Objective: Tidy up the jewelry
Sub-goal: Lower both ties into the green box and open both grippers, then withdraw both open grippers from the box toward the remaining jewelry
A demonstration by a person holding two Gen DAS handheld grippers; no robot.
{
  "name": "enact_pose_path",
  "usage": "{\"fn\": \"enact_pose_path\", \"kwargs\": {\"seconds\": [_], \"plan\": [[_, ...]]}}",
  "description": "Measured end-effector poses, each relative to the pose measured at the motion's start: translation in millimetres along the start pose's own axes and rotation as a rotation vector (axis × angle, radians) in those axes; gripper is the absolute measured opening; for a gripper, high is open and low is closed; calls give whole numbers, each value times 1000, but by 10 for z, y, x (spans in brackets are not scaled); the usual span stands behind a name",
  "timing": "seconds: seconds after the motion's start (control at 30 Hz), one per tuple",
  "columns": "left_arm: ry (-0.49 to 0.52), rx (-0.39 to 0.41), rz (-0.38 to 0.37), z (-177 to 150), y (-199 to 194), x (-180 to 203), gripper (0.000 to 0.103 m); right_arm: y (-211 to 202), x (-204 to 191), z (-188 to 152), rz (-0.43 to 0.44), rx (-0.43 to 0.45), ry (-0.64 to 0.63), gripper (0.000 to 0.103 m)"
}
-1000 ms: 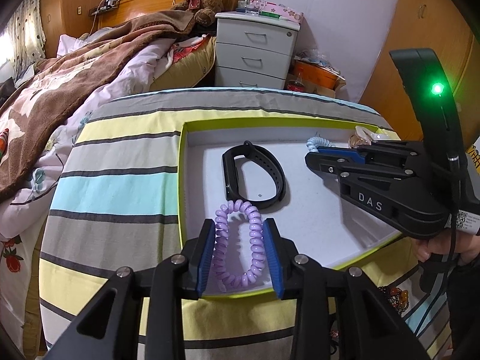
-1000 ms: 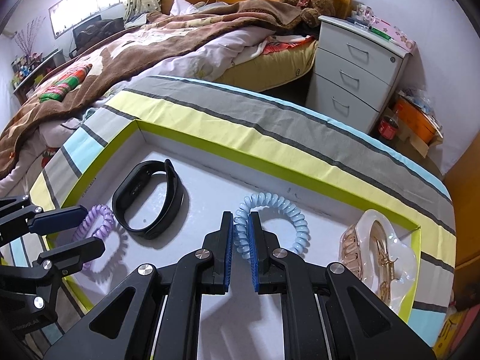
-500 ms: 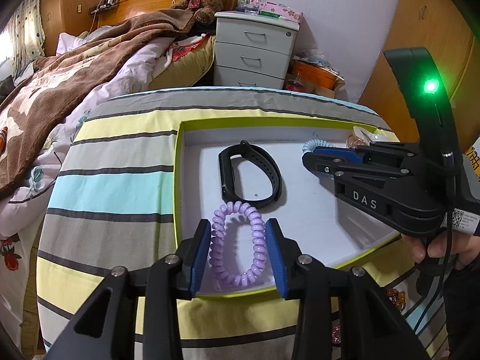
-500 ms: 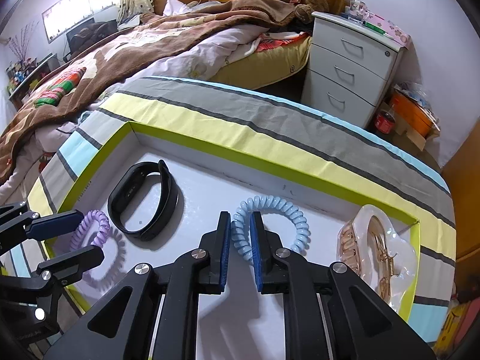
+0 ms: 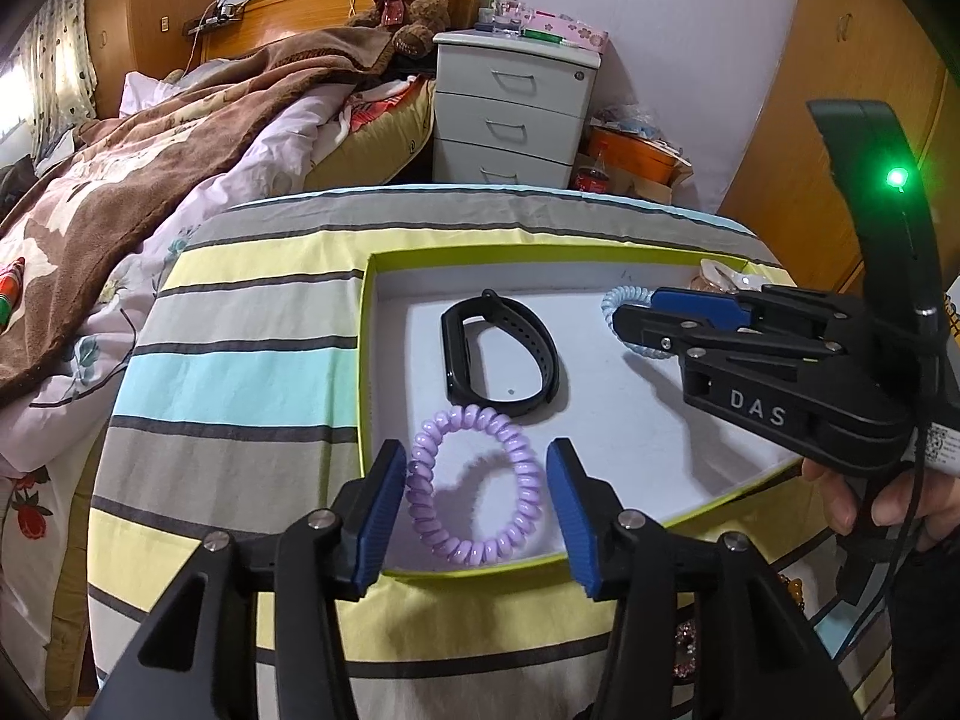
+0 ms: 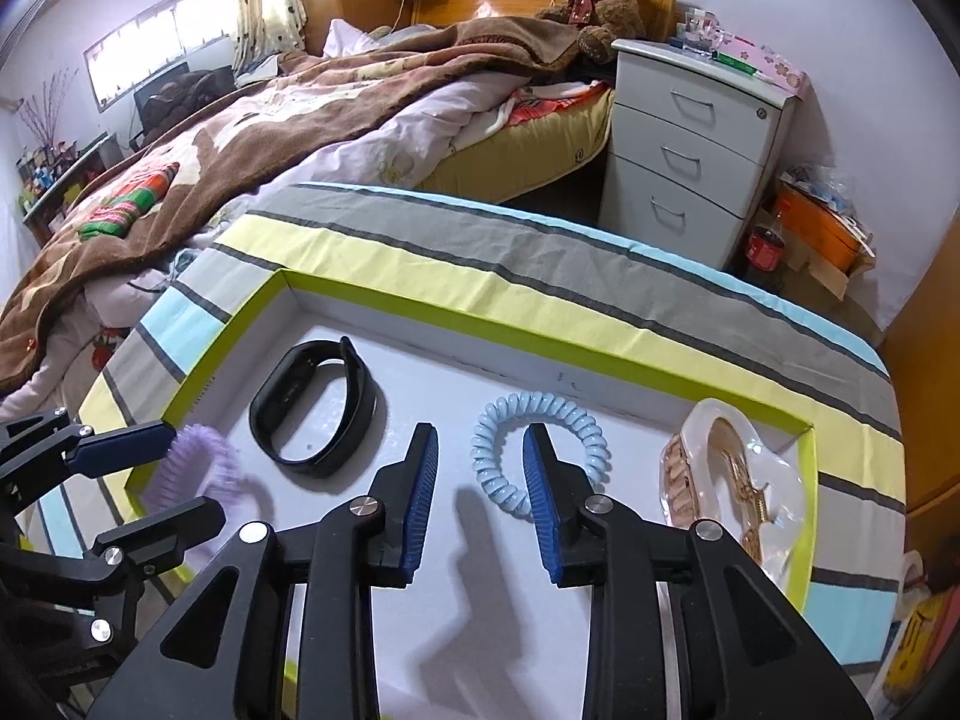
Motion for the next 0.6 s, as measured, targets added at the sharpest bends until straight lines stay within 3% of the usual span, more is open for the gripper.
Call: {"fn": "enact_pose_path", "kwargs": {"seconds": [0.6], "plan": [[2,62,-9,-86,-447,55,61,-573,-90,-148,-5,94,34,31]]}}
Point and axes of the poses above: each gripper's, at about its wrist camera, not at the fingertips, and y roughly the way its jaws point, x to its right, z to its top, the point moved 5 cm from there along y, roughly the way its jaws point, and after that the axes turned 2 degrees about -x, right-handed, at the moved point
